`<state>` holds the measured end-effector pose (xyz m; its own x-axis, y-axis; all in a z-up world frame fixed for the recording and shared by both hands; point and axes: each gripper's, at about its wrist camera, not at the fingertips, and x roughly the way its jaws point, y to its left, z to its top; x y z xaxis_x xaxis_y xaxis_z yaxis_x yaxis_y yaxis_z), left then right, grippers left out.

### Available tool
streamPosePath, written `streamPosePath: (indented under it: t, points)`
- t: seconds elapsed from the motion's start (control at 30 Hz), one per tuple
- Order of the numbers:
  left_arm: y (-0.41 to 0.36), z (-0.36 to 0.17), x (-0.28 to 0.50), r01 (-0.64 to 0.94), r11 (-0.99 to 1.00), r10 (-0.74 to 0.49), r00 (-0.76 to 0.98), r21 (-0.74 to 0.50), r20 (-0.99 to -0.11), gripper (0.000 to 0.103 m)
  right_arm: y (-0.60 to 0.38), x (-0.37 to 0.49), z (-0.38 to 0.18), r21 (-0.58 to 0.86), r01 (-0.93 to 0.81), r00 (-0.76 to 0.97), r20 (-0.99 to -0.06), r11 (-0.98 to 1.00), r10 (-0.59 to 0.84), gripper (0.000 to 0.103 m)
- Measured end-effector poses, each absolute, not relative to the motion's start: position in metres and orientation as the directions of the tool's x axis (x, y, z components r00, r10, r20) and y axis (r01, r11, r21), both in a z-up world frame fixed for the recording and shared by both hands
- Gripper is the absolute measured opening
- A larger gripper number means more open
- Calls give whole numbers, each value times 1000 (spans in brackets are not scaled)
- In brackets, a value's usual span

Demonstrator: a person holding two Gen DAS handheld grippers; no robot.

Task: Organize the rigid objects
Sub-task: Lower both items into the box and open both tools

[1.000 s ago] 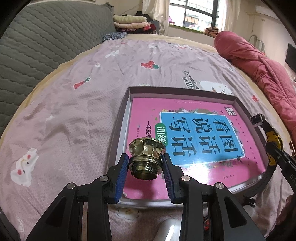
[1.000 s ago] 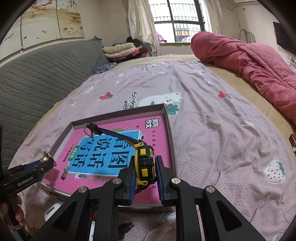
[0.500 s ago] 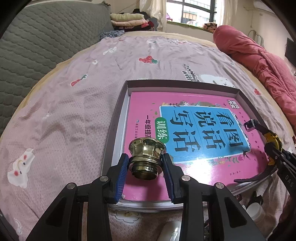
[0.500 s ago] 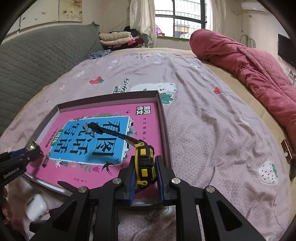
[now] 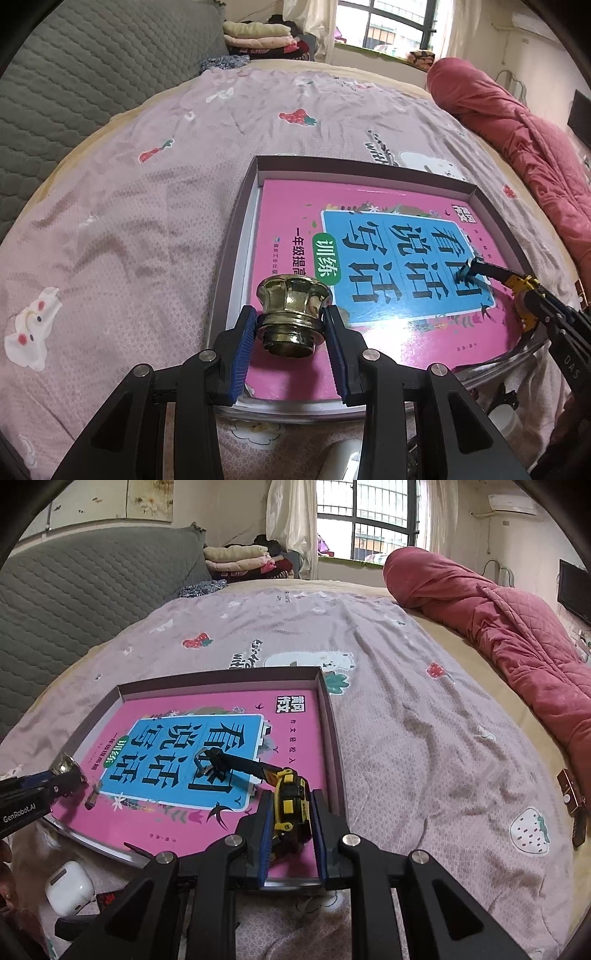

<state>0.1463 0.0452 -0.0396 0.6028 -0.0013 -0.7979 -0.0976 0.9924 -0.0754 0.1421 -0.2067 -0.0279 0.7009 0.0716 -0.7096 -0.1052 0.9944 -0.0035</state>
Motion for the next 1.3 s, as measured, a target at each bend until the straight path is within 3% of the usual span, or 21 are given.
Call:
streamPosePath:
  t: [0.43,0.6,0.97,1.3]
  points:
    - [47,-41,139,-83,989,-47,593,-119,-804,39,-207,141,-28,3,-104,706,-704,995,76,21]
    - [46,-36,137,-73,990,-54,601,-122,-797,48,-208,140,-27,3,-100,709,-701,995,73,24]
    - [49,-28,129,-80,991,-36,621,-109,-783,55,-210,136,-22,3,-97,726,-683,995,73,26]
    - [56,-10,118,-104,987,-20,669,-120,-743,61,-213,131,-14,20,-102,746,-660,995,90,36]
